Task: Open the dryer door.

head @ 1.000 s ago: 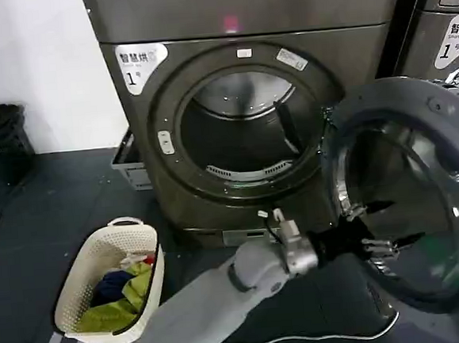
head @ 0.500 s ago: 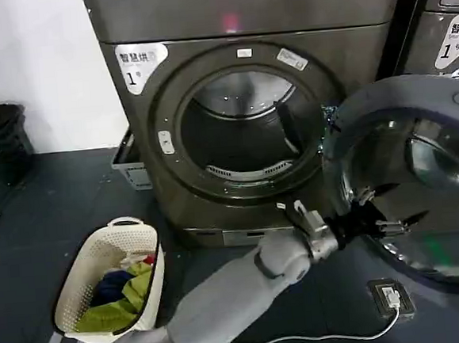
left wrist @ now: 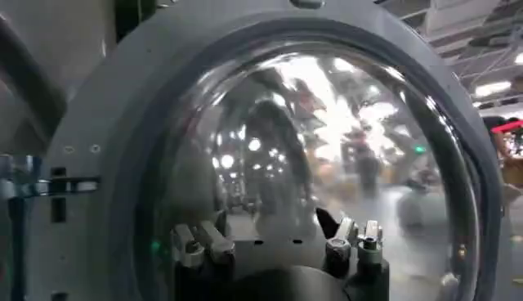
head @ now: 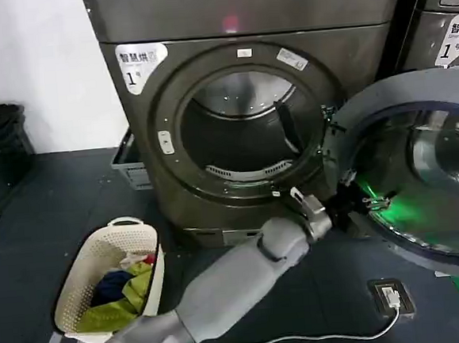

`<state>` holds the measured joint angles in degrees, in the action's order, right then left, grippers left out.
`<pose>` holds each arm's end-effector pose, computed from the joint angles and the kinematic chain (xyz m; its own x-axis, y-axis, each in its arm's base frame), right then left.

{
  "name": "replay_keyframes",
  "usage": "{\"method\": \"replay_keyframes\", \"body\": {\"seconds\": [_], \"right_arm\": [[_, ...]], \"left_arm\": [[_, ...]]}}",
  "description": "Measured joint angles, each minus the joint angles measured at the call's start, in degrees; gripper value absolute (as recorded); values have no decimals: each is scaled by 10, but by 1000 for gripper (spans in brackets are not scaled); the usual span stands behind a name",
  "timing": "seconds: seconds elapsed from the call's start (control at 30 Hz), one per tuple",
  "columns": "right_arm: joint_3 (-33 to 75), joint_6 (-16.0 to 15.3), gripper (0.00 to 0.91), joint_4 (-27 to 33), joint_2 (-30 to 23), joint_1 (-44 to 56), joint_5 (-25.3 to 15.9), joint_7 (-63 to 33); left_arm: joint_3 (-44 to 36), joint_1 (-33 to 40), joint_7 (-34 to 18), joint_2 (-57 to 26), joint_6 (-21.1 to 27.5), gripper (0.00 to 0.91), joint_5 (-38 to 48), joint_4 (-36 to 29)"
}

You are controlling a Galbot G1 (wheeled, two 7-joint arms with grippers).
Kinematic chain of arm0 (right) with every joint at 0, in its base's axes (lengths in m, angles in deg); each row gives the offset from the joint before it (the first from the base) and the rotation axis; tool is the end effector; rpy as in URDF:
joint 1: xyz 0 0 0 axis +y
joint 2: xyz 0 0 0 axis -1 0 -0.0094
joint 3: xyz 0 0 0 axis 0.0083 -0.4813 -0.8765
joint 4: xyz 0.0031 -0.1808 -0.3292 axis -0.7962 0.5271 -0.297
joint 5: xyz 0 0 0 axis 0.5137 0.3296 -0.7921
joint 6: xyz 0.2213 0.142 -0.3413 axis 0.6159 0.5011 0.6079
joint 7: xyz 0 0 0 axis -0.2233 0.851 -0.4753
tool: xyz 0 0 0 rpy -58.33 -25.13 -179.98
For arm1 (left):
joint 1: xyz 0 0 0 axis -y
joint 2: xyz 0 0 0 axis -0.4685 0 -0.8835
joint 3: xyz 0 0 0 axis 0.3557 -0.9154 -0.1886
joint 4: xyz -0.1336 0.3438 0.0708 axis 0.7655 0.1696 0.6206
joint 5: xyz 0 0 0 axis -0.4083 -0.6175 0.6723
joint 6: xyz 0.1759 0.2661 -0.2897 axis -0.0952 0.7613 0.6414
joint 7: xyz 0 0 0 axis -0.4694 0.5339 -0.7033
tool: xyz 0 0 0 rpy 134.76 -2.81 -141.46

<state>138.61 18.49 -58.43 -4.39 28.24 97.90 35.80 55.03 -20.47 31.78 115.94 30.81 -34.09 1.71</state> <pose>0.0210 -0.4301 -0.0244 -0.7153 0.5850 -0.3822 0.6885 0.6838 -0.2417 0.4852 -0.3724 -0.2382 -0.3737 0.9066 -0.1961 0.9066 0.4017 0.1294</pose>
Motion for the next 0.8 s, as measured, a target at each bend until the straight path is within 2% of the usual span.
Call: {"method": "replay_keyframes", "body": {"seconds": [0.13, 0.43, 0.67, 0.8], "right_arm": [[5, 0, 907, -1, 0, 4, 0, 0], [10, 1, 907, -4, 1, 9, 1, 0], [10, 2, 907, -7, 2, 10, 2, 2], [18, 6, 907, -5, 6, 12, 2, 2]], "left_arm": [[7, 1, -5, 0, -7, 907, -3, -3], [11, -15, 2, -5, -51, 907, 11, -56], [25, -34, -3, -105, -65, 907, 36, -107], [34, -52, -5, -164, -63, 907, 47, -159]]}}
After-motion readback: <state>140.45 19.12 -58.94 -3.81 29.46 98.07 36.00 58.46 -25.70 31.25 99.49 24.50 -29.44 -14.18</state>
